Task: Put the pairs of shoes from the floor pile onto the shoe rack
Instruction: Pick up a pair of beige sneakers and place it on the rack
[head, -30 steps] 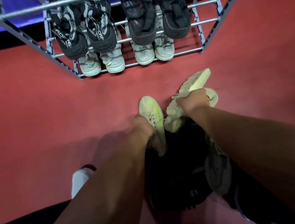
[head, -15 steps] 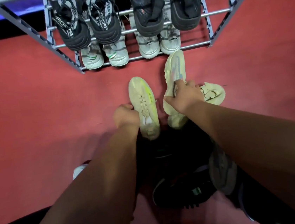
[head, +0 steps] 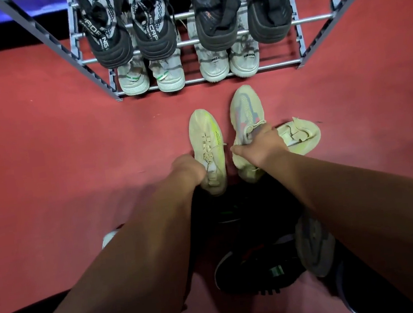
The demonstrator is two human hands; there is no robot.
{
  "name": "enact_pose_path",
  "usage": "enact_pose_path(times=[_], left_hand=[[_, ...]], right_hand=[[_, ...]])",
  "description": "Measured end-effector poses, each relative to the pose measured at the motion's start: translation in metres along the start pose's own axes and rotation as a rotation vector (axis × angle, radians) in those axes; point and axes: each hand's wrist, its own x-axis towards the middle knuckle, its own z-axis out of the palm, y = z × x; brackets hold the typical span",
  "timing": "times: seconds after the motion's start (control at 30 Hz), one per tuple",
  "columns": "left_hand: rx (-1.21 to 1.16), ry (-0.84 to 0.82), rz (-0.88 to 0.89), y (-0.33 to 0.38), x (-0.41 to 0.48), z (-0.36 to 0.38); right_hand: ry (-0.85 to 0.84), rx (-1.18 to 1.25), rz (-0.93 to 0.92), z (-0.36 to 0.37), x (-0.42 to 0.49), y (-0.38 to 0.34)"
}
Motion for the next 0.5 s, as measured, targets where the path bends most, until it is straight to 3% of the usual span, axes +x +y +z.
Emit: enact_pose_path(times=[0.1,0.17,0.33,0.43,0.5], left_hand=[[-0.077,0.078,-0.007,0.001,0.003,-0.009],[-0.139,0.174,-0.022,-0.001,0.007,-0.019],[-0.139,0.28,-0.043,0.009,0.012,-0.028],[0.023,0.367,0.089,0.023,-0.004,-0.013],[0.056,0.273,0.23,0.03,-0.011,0.003]], right_hand=[[-0.118,-0.165,-0.141,-0.002,0.002,0.007],[-0.153,-0.122,-0.148,-0.01,0.005,0.011],[-0.016,-0.361,-0.168,-0.043,0.017,0.029],[-0.09,-0.587,-0.095,-0.062,0.017,0.043],[-0.073,-0.645,-0.097,-0.064,0.019,0.052]])
